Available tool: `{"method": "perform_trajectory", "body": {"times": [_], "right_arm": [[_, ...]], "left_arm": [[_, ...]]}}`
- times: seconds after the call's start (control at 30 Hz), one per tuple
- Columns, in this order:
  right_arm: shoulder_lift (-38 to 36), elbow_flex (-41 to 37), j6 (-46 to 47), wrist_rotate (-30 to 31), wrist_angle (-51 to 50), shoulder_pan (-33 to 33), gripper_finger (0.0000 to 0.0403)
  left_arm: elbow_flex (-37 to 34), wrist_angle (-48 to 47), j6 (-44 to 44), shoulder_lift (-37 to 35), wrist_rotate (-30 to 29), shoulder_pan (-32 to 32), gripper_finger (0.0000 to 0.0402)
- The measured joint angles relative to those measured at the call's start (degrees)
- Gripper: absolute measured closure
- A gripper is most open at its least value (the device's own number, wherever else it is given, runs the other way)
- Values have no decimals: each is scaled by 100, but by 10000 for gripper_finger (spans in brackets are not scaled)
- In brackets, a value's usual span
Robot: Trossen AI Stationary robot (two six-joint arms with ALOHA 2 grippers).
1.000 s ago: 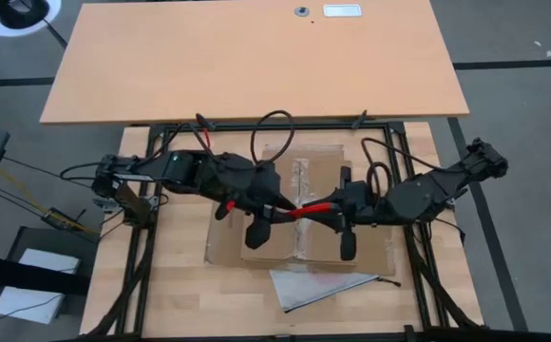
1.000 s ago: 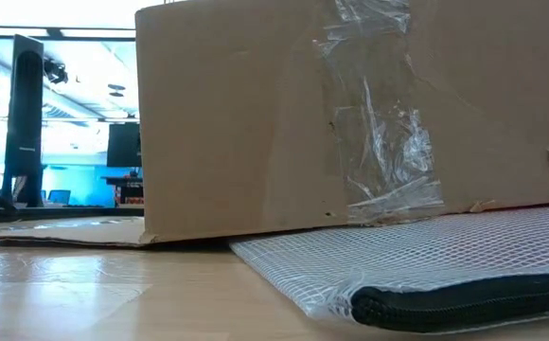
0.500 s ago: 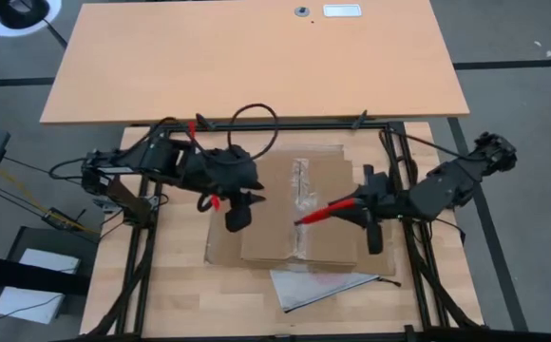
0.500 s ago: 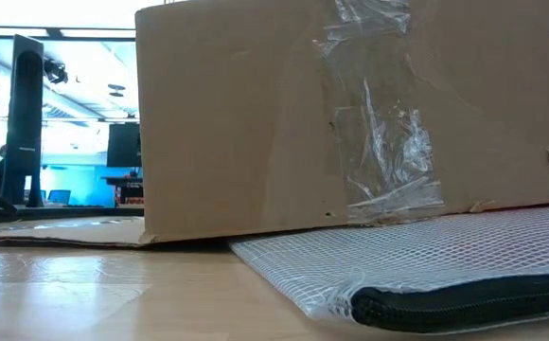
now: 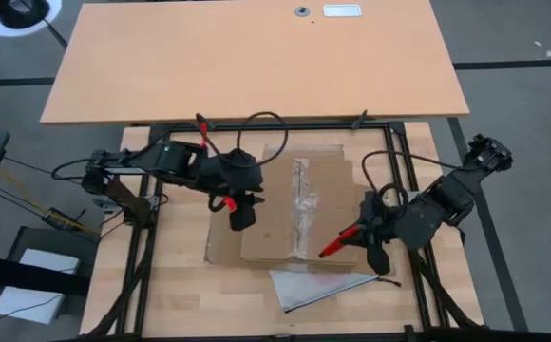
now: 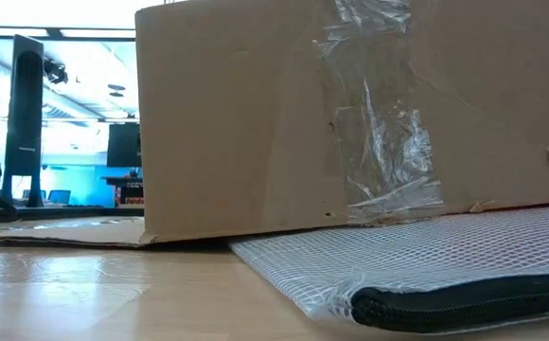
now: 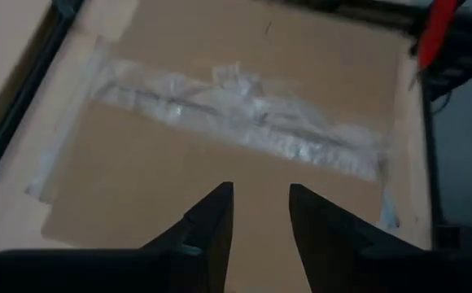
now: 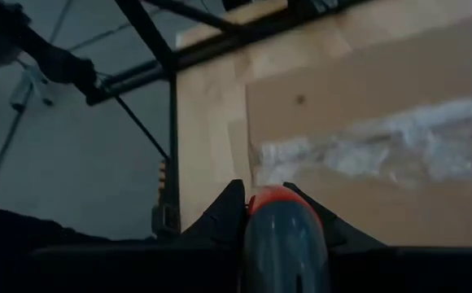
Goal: Unpack boxes
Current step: Break down the cardboard box until it is fully flat using the red cutter
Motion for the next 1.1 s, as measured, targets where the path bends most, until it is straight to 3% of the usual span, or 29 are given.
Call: {"method": "perform_trajectory", "body": {"times": [0.37, 0.6, 0.8, 0.93, 1.1], "right_arm": [[246, 0, 959, -459, -177, 553, 347], [917, 0, 1143, -1166, -392, 594, 347], [1477, 0, 1269, -1376, -791, 500, 347], [1704, -2, 1482, -1237, -1348, 377, 347], [1621, 0, 1463, -1166, -1845, 159, 347]], "left_arm": [[-902, 742, 194, 7, 341, 477, 271], [-1426, 1461, 689, 2, 87, 1162, 271], [-2329, 2338, 1037, 12, 445, 1692, 271], [-2827, 2142, 1020, 13, 432, 1801, 271], [-3026, 1023, 335, -35, 396, 1616, 271]]}}
